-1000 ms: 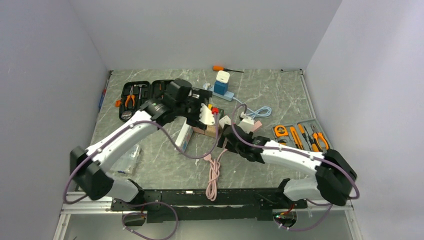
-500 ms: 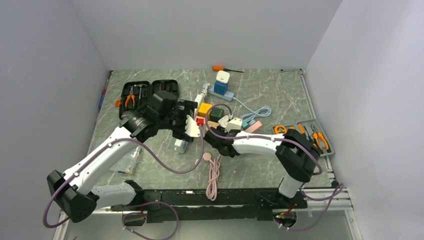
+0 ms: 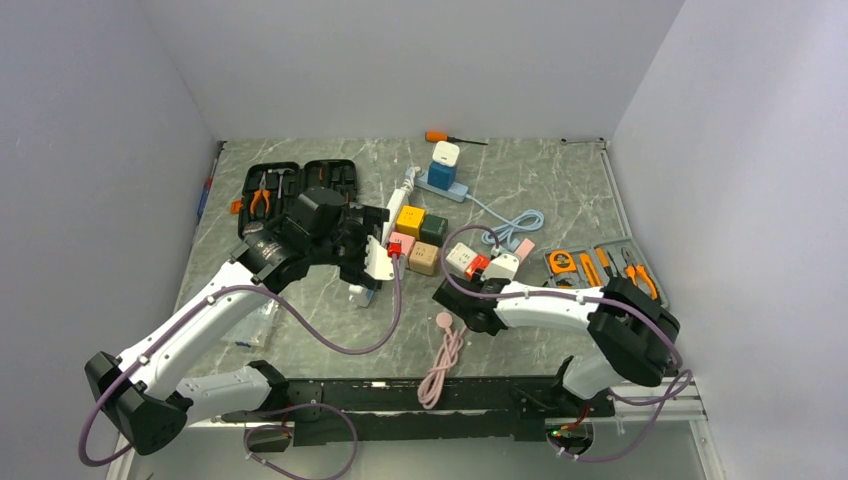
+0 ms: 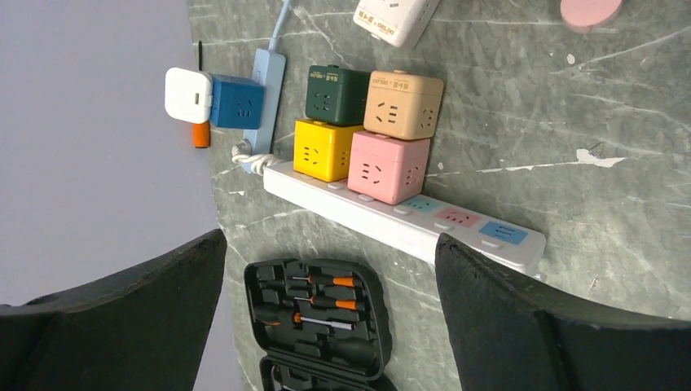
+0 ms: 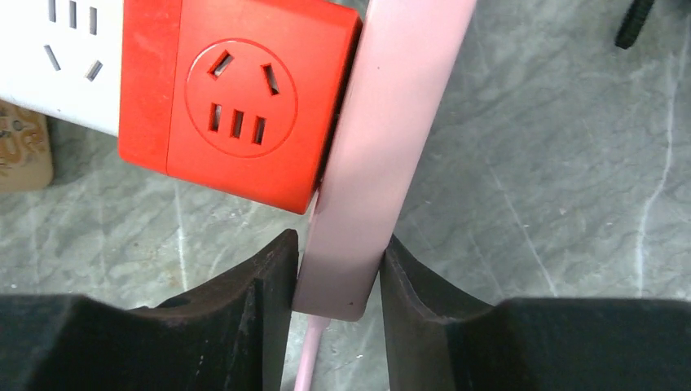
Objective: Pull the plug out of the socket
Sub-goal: Remove the plug from the socket.
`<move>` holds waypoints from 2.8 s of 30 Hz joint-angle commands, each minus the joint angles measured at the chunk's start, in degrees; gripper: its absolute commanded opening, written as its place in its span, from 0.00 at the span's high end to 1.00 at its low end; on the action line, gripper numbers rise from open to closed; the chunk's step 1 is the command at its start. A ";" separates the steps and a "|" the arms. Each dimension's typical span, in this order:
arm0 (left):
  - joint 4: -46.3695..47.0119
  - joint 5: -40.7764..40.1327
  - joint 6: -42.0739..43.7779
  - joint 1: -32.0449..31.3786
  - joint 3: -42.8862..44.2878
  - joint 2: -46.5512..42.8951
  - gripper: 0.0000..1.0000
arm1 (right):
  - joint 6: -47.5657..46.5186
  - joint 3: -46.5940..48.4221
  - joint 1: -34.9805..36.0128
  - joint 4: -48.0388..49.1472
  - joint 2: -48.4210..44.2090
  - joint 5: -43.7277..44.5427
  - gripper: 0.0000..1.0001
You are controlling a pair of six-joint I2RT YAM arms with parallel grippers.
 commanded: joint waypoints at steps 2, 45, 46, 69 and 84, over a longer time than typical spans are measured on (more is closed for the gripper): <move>-0.47 1.92 -1.07 0.08 1.39 0.59 0.00 | 1.09 -1.64 -0.12 -1.43 -3.42 4.10 0.57; 3.14 4.19 -21.30 -14.64 21.22 36.57 0.01 | -29.48 -25.63 -1.27 31.71 -40.57 -8.23 1.00; 4.06 4.32 -22.03 -14.72 20.80 36.84 0.01 | -29.97 -25.62 -1.27 31.72 -41.41 -8.45 1.00; 9.11 3.55 -25.39 -17.71 15.11 36.52 0.01 | -33.08 -23.01 -1.36 36.62 -41.99 -13.06 1.00; 11.23 0.06 -27.67 -18.12 16.31 38.51 0.02 | -33.65 -19.69 -1.36 38.40 -41.00 -15.37 1.00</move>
